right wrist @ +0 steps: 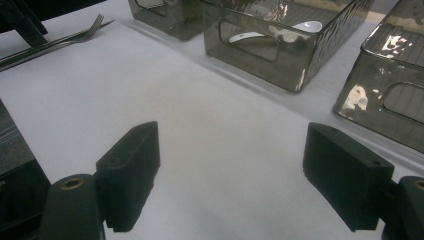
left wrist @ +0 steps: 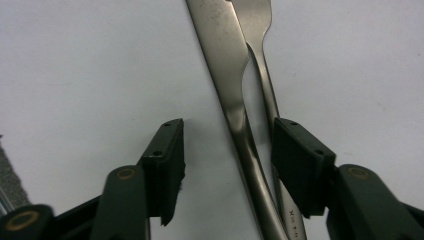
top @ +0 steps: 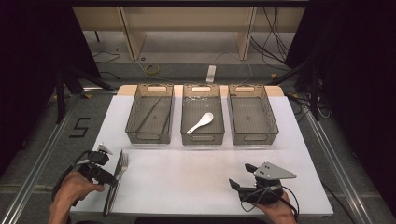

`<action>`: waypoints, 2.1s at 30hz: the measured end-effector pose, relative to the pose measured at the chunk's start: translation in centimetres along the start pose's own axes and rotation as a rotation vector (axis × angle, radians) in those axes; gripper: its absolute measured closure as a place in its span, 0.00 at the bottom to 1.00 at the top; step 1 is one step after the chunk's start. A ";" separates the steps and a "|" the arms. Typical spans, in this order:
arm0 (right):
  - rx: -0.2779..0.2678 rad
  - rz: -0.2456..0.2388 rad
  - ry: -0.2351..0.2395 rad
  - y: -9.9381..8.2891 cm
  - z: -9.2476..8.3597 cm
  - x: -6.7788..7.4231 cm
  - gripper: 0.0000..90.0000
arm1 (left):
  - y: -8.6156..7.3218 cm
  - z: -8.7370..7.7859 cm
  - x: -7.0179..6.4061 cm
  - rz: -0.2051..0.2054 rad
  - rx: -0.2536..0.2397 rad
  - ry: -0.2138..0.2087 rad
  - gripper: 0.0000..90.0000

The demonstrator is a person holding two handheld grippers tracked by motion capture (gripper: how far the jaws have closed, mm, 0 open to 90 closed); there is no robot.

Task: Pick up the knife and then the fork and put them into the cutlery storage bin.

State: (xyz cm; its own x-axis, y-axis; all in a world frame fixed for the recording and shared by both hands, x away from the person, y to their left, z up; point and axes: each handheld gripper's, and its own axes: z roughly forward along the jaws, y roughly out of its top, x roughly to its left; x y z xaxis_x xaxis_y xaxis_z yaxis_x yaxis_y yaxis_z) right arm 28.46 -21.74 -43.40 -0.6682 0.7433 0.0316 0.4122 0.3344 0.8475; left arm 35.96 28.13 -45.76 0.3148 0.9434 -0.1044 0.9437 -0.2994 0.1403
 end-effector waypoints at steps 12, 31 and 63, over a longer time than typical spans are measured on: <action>0.001 -0.001 -0.001 0.0 0.0 0.0 0.26 | 0.3 0.7 -1.1 0.026 0.026 0.075 0.75; 0.006 -0.004 0.002 -0.1 0.1 0.1 0.26 | 0.1 0.7 -1.2 0.032 0.011 0.069 0.88; 0.003 -0.004 -0.001 0.0 0.1 0.0 0.27 | -0.3 0.1 -0.6 0.069 -0.069 0.055 0.89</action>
State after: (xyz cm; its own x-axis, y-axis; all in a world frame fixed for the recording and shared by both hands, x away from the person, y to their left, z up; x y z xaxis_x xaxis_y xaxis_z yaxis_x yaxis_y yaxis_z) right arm 28.49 -21.73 -43.44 -0.6695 0.7423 0.0280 0.4111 0.3389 0.8463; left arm 35.53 27.61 -45.85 0.3711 0.9278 -0.0378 0.9103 -0.3554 0.2125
